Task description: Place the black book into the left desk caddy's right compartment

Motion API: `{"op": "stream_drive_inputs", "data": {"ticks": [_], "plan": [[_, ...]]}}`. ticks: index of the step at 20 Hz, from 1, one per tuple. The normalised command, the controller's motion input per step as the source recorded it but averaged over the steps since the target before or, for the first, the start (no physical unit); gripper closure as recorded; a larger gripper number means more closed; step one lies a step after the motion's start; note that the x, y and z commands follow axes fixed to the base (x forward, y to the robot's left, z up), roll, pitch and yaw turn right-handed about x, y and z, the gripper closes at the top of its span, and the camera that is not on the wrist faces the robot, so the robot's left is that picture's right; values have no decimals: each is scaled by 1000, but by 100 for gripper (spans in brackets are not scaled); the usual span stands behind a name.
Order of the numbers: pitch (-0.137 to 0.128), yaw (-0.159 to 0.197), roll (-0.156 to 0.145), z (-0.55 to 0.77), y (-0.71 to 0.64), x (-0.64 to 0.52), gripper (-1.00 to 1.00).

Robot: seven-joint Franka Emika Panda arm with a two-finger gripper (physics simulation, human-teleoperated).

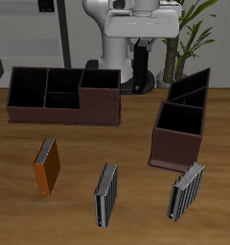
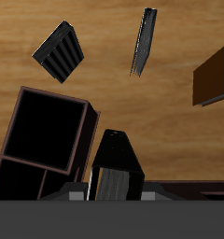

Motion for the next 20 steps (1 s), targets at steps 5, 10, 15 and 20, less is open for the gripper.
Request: {"op": "stream_drive_inputs", "data": {"ticks": [5, 10, 15, 20], "plan": [[24, -17, 10, 165, 318, 134, 100], [3, 0, 20, 150, 421, 131, 100], [-3, 34, 24, 81, 473, 155, 100], [-7, 23, 2, -3, 279, 175, 100]]}}
